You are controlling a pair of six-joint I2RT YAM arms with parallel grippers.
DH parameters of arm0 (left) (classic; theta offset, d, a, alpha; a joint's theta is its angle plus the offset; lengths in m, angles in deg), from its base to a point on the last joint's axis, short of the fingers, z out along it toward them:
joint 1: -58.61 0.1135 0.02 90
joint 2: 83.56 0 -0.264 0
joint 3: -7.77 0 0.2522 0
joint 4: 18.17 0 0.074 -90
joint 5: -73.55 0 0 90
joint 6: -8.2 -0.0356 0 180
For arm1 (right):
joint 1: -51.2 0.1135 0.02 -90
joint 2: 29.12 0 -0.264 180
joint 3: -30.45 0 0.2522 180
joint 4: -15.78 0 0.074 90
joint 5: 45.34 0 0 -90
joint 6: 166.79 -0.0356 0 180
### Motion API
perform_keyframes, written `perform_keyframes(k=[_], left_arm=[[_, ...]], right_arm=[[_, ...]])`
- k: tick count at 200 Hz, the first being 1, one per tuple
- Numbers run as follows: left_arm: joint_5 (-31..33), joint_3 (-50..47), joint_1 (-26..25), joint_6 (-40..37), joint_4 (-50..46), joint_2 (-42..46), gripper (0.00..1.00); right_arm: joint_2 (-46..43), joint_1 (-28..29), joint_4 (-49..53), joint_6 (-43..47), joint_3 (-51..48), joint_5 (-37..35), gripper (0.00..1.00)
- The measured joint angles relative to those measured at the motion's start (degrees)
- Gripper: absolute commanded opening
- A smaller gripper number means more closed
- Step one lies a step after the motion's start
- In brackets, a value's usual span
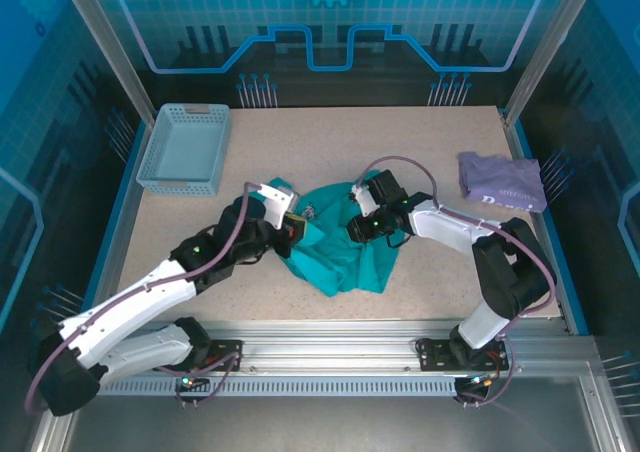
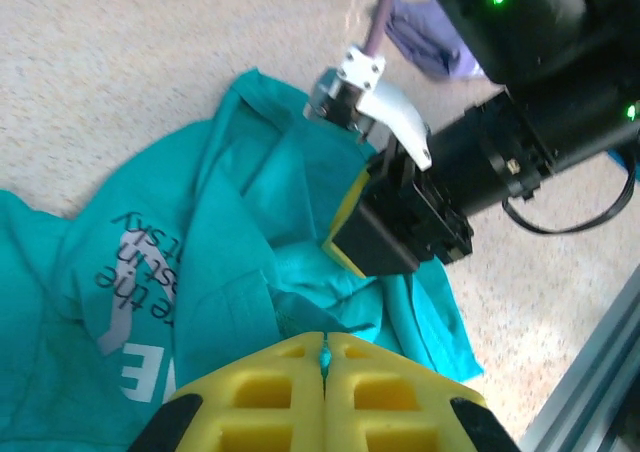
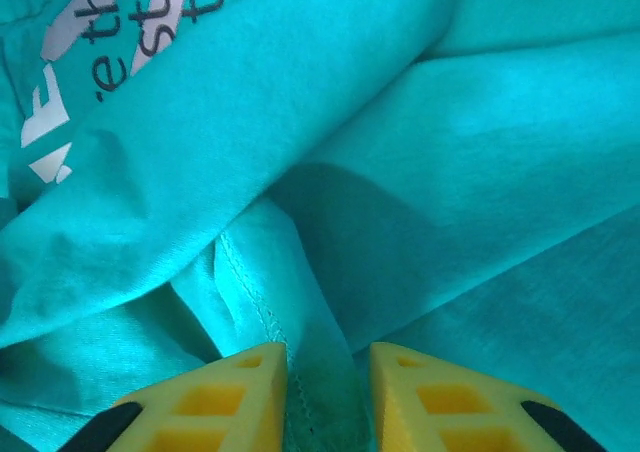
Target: Fold the inside-out t-shirt
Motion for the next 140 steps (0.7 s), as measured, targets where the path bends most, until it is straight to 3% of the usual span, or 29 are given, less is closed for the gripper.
perform_keyframes(k=[21, 44, 56, 74, 85, 108, 140], left_arm=[[0.44, 0.02, 1.2, 0.74, 0.02, 1.95, 0.0], [0.63, 0.0, 1.66, 1.4, -0.02, 2.03, 0.0], [0.87, 0.0, 1.81, 1.6, 0.0, 2.05, 0.0], [1.31, 0.0, 2.38, 1.75, -0.04, 2.1, 0.0], [1.66, 0.0, 3.04, 1.99, -0.07, 2.36, 0.0], [2.19, 0.15, 5.92, 2.95, -0.87, 3.67, 0.0], [-0.35, 5.53, 15.04, 4.79, -2.73, 4.24, 0.0]], right_arm=[[0.07, 0.02, 0.15, 0.63, 1.33, 0.52, 0.46], [0.79, 0.09, 0.17, 0.98, 1.38, 1.42, 0.47], [2.05, 0.15, 0.15, 1.09, 1.38, 1.86, 0.4], [4.68, 0.26, 0.2, 0.96, 1.38, 2.38, 0.17], [5.4, 0.24, 0.2, 0.92, 1.31, 2.75, 0.08], [2.64, -1.07, -0.15, 0.98, 1.03, 4.09, 0.01], [-12.66, -9.49, -4.13, -0.85, 0.2, 8.5, 0.0]])
